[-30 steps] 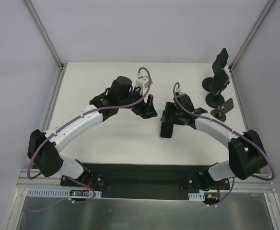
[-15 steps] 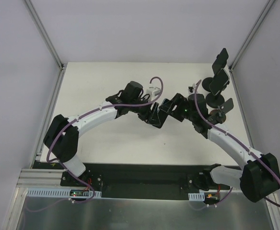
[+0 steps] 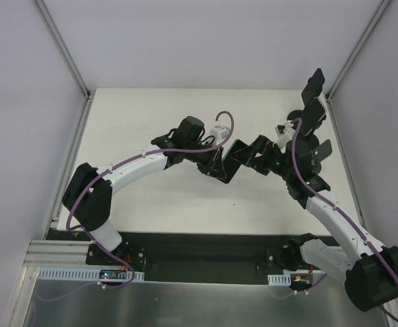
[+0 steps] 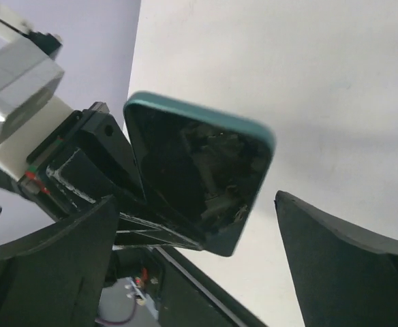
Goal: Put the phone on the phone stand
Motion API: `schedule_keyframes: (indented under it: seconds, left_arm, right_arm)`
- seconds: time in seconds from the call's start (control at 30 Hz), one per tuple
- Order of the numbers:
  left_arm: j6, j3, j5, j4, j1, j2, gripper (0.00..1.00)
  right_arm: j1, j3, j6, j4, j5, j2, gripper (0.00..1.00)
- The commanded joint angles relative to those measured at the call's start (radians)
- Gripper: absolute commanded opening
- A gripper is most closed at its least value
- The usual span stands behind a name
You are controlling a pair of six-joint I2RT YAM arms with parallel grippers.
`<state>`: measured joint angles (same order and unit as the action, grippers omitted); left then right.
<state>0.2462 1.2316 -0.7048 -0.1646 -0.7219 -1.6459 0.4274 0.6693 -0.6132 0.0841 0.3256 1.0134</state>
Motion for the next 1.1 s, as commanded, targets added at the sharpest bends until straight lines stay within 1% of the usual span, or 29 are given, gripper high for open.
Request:
schedule_keyframes:
  seconds: [0.0,0.03,0.07,0.1,0.17,0.23,0.27,0.3,0.37,0.4,0.47,0.5,0.53,0.57,0.6,0.63,0.67,0.7,0.73,0.77,0.8,0.83,0.87,0.93,0.97,1.0,1.03,1.07]
  left_arm:
    - [-0.018,0.035,-0.154,0.076,-0.024,0.095,0.00]
    - [-0.015,0.039,-0.207,0.083,-0.028,0.098,0.00]
    - [-0.012,0.039,-0.237,0.094,-0.033,0.107,0.00]
    - [-0.009,0.039,-0.257,0.112,-0.046,0.109,0.00]
    - [-0.007,0.037,-0.319,0.129,-0.063,0.120,0.00]
    - [-0.005,0.037,-0.354,0.151,-0.086,0.129,0.00]
    - [-0.007,0.032,-0.372,0.157,-0.093,0.132,0.00]
    - [-0.007,0.031,-0.378,0.161,-0.097,0.133,0.00]
    - [-0.010,0.029,-0.386,0.163,-0.106,0.133,0.00]
    - [-0.007,0.029,-0.393,0.162,-0.108,0.132,0.00]
    - [-0.001,0.034,-0.406,0.163,-0.113,0.130,0.00]
    - [0.001,0.034,-0.407,0.162,-0.116,0.130,0.00]
    - [0.002,0.034,-0.398,0.162,-0.117,0.133,0.00]
    - [0.011,0.032,-0.375,0.162,-0.117,0.135,0.09]
    - [0.042,0.032,-0.346,0.162,-0.116,0.136,0.26]
    - [0.060,0.034,-0.267,0.159,-0.113,0.144,0.40]
    - [0.076,0.037,-0.230,0.136,-0.108,0.152,0.64]
    - [0.102,0.035,-0.182,0.125,-0.103,0.159,0.84]
    - [0.107,0.034,-0.120,0.113,-0.100,0.178,0.87]
    - [0.107,0.034,-0.081,0.081,-0.093,0.188,0.89]
    - [0.100,0.035,-0.046,0.062,-0.091,0.199,0.89]
    - [0.088,0.039,0.035,0.038,-0.090,0.221,0.89]
    - [0.076,0.042,0.068,0.004,-0.090,0.234,0.90]
    - [0.039,0.043,0.119,-0.013,-0.091,0.273,0.90]
    - [0.030,0.042,0.143,-0.018,-0.091,0.285,0.90]
    - [0.019,0.039,0.149,-0.019,-0.091,0.299,0.90]
    - [0.016,0.039,0.149,-0.018,-0.091,0.320,0.89]
    - [0.016,0.042,0.139,-0.019,-0.093,0.328,0.89]
  right_arm:
    - [-0.194,-0.002,0.308,0.007,0.331,-0.129,0.97]
    - [-0.229,0.003,0.337,-0.027,0.384,-0.139,0.97]
    - [-0.264,0.009,0.372,-0.040,0.502,-0.147,0.98]
    - [-0.316,0.012,0.385,-0.043,0.553,-0.162,0.97]
    - [-0.343,0.029,0.409,-0.046,0.680,-0.174,0.93]
    - [-0.351,0.056,0.443,-0.064,0.743,-0.176,0.85]
    - [-0.352,0.062,0.449,-0.067,0.806,-0.176,0.82]
    - [-0.351,0.067,0.449,-0.066,0.822,-0.182,0.76]
    - [-0.352,0.075,0.452,-0.070,0.848,-0.196,0.68]
    - [-0.352,0.078,0.452,-0.073,0.860,-0.199,0.59]
    - [-0.349,0.085,0.451,-0.072,0.886,-0.208,0.49]
    - [-0.351,0.087,0.451,-0.073,0.883,-0.222,0.33]
    - [-0.351,0.087,0.455,-0.073,0.882,-0.232,0.23]
    - [-0.351,0.087,0.461,-0.075,0.873,-0.243,0.12]
    - [-0.351,0.095,0.469,-0.127,0.842,-0.265,0.01]
    - [-0.357,0.111,0.521,-0.208,0.790,-0.280,0.01]
    - [-0.358,0.133,0.646,-0.293,0.651,-0.292,0.01]
    - [-0.358,0.177,0.686,-0.425,0.562,-0.315,0.00]
    - [-0.361,0.197,0.719,-0.490,0.459,-0.325,0.00]
    - [-0.365,0.220,0.762,-0.541,0.252,-0.329,0.01]
    - [-0.378,0.240,0.773,-0.613,0.156,-0.331,0.00]
    - [-0.389,0.257,0.780,-0.625,0.085,-0.332,0.00]
    - [-0.403,0.260,0.791,-0.636,-0.048,-0.337,0.01]
    - [-0.424,0.253,0.817,-0.632,-0.167,-0.335,0.00]
    - [-0.447,0.248,0.832,-0.621,-0.278,-0.320,0.01]
    - [-0.478,0.247,0.871,-0.597,-0.318,-0.306,0.00]
    - [-0.502,0.254,0.885,-0.581,-0.319,-0.283,0.00]
    - [-0.533,0.265,0.889,-0.572,-0.353,-0.235,0.00]
